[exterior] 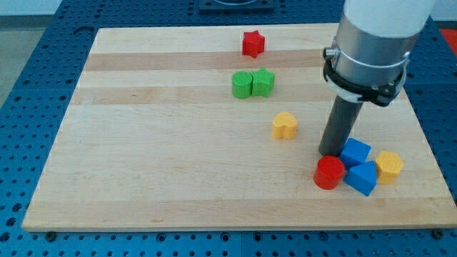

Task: Push the yellow heart to the bottom right of the board

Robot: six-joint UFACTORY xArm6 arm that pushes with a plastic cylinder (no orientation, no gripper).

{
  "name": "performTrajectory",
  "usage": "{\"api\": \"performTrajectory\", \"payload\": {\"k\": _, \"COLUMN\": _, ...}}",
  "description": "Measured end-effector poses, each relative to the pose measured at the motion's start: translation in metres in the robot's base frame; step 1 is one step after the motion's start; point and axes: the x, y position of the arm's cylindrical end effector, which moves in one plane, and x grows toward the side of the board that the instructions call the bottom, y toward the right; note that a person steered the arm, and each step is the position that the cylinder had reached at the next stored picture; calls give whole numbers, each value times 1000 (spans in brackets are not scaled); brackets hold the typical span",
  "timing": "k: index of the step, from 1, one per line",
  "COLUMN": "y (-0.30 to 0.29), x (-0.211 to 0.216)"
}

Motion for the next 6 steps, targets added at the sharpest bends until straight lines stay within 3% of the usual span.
{"api": "performTrajectory", "payload": {"k": 2, "y": -5, "x": -14}}
{"api": "performTrajectory", "payload": {"k": 4, "y": -111, "x": -18}}
{"api": "performTrajectory", "payload": {"k": 5, "y": -127, "x": -32}}
{"api": "performTrajectory", "payload": {"k": 6, "y": -100, "x": -59}}
